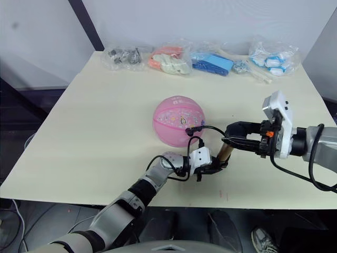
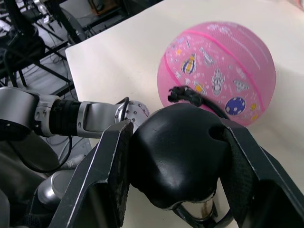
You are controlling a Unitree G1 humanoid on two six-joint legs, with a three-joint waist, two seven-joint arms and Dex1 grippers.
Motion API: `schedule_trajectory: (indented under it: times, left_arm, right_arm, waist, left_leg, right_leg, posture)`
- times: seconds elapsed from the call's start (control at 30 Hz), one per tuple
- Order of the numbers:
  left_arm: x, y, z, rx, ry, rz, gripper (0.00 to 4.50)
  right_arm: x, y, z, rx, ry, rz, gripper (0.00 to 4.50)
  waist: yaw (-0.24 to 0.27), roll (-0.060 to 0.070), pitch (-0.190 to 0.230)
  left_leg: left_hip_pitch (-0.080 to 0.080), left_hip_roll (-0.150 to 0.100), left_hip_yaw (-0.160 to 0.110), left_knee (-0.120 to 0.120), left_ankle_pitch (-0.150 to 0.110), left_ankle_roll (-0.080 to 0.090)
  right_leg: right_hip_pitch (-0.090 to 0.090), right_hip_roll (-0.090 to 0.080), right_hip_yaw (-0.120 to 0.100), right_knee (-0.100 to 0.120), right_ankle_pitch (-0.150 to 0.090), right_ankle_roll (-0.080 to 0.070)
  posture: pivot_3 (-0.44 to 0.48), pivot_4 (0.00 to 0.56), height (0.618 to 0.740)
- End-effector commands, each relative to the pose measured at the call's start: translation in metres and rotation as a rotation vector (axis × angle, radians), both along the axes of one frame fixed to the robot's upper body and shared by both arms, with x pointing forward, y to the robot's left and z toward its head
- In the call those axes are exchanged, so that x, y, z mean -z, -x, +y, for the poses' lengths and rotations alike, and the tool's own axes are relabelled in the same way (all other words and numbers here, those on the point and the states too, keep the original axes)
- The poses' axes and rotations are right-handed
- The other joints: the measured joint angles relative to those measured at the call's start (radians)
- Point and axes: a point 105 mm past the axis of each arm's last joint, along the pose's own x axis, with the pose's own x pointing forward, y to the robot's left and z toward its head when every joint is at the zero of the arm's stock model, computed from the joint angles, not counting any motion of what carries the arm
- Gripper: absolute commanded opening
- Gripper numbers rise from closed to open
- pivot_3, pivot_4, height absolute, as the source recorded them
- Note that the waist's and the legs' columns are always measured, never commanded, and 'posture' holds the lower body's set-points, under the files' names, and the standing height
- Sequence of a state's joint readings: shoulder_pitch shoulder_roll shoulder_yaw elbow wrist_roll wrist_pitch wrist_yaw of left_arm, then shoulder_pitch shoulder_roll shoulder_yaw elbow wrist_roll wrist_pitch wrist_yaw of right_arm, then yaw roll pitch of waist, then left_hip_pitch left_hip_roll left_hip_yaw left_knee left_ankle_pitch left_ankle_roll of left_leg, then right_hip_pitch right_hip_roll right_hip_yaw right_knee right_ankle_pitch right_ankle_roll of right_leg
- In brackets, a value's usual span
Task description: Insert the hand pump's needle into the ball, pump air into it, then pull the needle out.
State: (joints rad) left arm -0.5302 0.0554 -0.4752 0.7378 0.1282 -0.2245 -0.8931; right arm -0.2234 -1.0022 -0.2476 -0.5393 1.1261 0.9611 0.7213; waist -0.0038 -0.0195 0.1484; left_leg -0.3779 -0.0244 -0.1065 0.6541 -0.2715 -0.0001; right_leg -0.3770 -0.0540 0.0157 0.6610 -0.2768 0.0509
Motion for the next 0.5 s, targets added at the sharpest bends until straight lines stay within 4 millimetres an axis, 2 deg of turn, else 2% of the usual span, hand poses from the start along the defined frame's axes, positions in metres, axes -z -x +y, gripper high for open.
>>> schedule_trajectory:
  times: [0.03, 0.13, 0.27, 0.4, 0.5]
  left_arm:
    - [0.046, 0.023, 0.022, 0.023, -0.165, 0.135, 1.1]
    - [0.046, 0.023, 0.022, 0.023, -0.165, 0.134, 1.1]
    - [0.046, 0.023, 0.022, 0.024, -0.165, 0.134, 1.1]
    - [0.045, 0.023, 0.022, 0.028, -0.166, 0.134, 1.1]
    - [0.045, 0.023, 0.022, 0.028, -0.166, 0.133, 1.1]
  right_arm:
    - [0.025, 0.0, -0.001, 0.021, 0.052, 0.037, 2.3]
    - [0.035, -0.001, -0.002, 0.031, 0.061, 0.038, 2.3]
    - [0.038, -0.001, -0.002, 0.037, 0.051, 0.032, 2.3]
    - [0.035, -0.003, -0.004, 0.041, 0.057, 0.017, 2.3]
    - [0.021, -0.004, -0.004, 0.04, 0.032, -0.01, 2.3]
  waist:
    - [0.0, 0.0, 0.0]
    - [0.0, -0.001, -0.001]
    - [0.0, -0.001, -0.001]
    - [0.0, -0.001, -0.001]
    - [0.0, -0.001, -0.001]
  left_leg:
    - [0.0, 0.0, 0.0, 0.0, 0.0, 0.0]
    - [0.0, 0.0, 0.0, 0.0, 0.0, 0.0]
    - [0.0, 0.0, 0.0, 0.0, 0.0, 0.0]
    - [0.0, 0.0, -0.001, 0.0, 0.0, 0.0]
    - [0.0, 0.0, -0.001, 0.0, 0.0, 0.0]
  right_leg:
    - [0.0, 0.0, 0.0, 0.0, 0.0, 0.0]
    - [0.0, 0.0, 0.0, 0.0, 0.0, 0.0]
    - [0.0, 0.0, 0.0, 0.0, 0.0, 0.0]
    - [0.0, 0.0, 0.0, 0.0, 0.0, 0.0]
    - [0.0, 0.0, 0.0, 0.0, 0.0, 0.0]
  posture:
    - [0.0, 0.15, 0.74]
    - [0.0, 0.15, 0.74]
    - [0.0, 0.15, 0.74]
    - [0.0, 0.15, 0.74]
    - [0.0, 0.15, 0.74]
